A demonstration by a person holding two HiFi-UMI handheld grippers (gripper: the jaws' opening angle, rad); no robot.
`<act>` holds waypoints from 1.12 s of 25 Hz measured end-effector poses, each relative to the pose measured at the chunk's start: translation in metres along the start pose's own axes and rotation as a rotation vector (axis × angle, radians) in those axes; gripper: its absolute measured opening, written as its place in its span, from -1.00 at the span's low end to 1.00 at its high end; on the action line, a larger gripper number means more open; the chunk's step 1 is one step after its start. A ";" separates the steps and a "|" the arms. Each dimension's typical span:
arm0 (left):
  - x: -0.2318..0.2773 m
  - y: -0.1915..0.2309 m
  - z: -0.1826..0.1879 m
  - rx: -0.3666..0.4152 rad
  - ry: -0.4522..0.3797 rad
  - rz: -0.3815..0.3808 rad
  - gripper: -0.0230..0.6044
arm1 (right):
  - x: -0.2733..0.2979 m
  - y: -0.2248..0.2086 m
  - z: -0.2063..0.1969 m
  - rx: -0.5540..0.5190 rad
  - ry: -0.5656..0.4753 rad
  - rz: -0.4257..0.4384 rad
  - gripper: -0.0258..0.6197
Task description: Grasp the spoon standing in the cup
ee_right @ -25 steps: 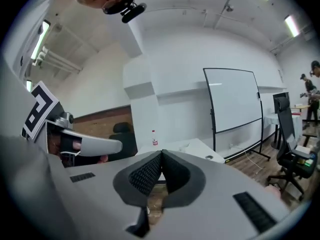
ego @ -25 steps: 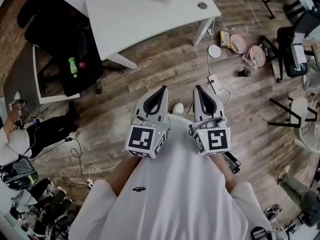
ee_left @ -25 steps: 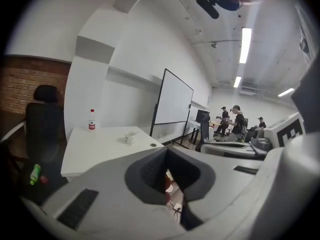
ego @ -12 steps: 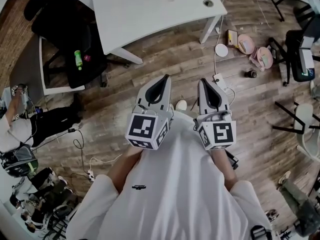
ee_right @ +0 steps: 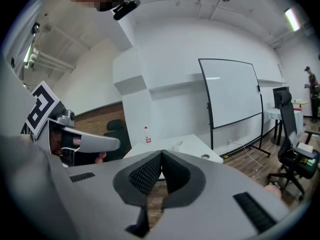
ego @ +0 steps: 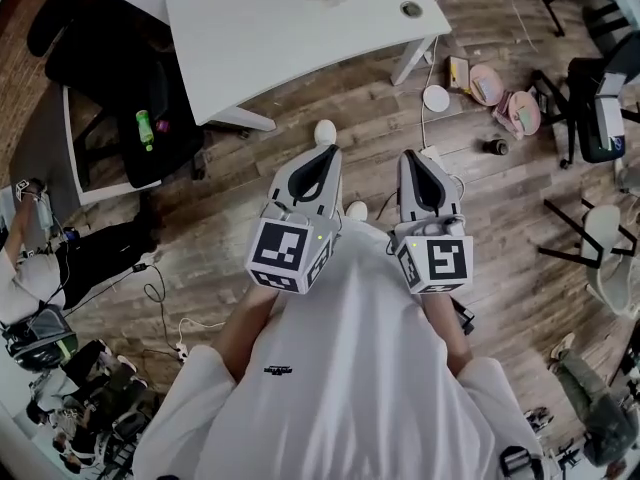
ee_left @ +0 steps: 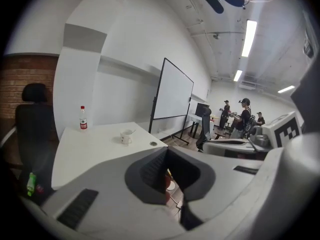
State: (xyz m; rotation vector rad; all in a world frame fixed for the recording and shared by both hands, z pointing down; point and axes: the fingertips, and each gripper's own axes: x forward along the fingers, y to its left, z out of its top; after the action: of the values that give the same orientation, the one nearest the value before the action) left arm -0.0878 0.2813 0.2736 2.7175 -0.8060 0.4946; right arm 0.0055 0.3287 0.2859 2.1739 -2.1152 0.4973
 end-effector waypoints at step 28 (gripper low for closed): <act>0.224 0.224 0.133 -0.081 0.045 -0.023 -0.94 | 0.316 -0.076 0.112 -0.061 0.076 -0.056 -0.92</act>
State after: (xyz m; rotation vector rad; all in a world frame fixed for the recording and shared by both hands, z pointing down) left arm -0.0049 -0.0523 0.2749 2.6288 -0.7659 0.5050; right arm 0.1009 -0.0010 0.2802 2.1389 -1.9988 0.4963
